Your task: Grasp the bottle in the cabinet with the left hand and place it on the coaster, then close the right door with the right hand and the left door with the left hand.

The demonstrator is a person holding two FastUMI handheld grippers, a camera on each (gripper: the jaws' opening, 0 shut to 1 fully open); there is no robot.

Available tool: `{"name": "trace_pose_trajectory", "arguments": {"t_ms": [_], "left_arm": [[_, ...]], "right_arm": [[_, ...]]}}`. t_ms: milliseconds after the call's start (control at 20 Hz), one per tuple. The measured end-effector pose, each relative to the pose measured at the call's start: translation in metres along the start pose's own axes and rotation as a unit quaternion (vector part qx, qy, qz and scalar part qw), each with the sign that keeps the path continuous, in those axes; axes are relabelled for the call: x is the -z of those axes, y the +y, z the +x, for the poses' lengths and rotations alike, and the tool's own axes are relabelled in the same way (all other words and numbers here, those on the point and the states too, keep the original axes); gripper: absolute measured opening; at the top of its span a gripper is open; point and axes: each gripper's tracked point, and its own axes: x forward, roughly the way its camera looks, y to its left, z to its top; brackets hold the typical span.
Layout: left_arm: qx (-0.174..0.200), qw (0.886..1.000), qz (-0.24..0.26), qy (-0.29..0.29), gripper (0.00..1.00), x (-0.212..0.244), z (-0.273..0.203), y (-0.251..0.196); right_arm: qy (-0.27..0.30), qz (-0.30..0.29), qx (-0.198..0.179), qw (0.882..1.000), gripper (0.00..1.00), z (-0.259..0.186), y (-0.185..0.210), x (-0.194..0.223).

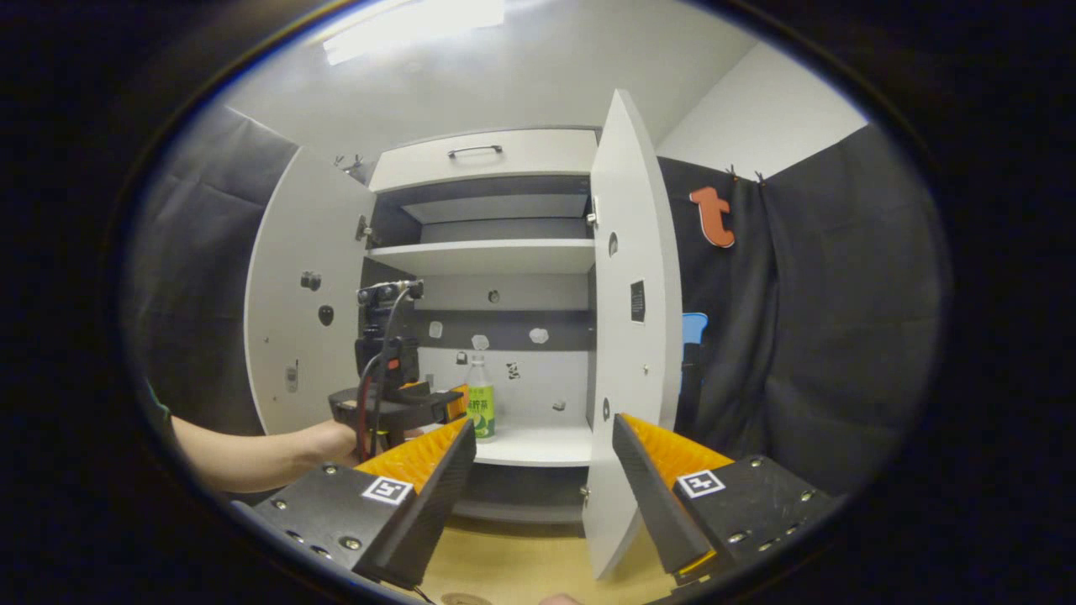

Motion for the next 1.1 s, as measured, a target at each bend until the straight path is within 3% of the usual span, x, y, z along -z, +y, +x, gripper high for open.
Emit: {"name": "trace_pose_trajectory", "arguments": {"t_ms": [550,600,650,850,950,1000,1100], "left_arm": [[-0.01,0.999,0.002,0.031,0.99,0.036,0.083,0.005],[-0.01,1.0,0.005,0.029,0.99,0.037,0.087,0.006],[-0.005,1.0,0.006,0.026,0.99,0.037,0.091,0.005],[0.018,0.999,-0.018,0.032,0.98,0.042,0.11,-0.003],[0.014,0.999,-0.028,0.04,0.91,0.044,0.11,0.002],[0.013,0.998,-0.034,0.043,0.82,0.042,0.109,0.002],[0.02,0.998,-0.046,0.035,0.81,0.034,0.094,0.002]], "right_arm": [[-0.006,-0.01,0.027,1.0,0.99,-0.008,-0.021,-0.005],[-0.005,-0.008,0.03,1.0,0.94,-0.011,-0.023,-0.005],[-0.006,-0.008,0.033,0.999,1.0,-0.015,-0.025,-0.006],[-0.006,-0.015,0.049,0.999,0.99,-0.028,-0.035,-0.007],[-0.004,-0.013,0.052,0.999,0.99,-0.033,-0.035,-0.008],[-0.004,-0.011,0.052,0.999,0.99,-0.036,-0.035,-0.008],[-0.005,-0.009,0.054,0.998,0.99,-0.042,-0.034,-0.009]]}}
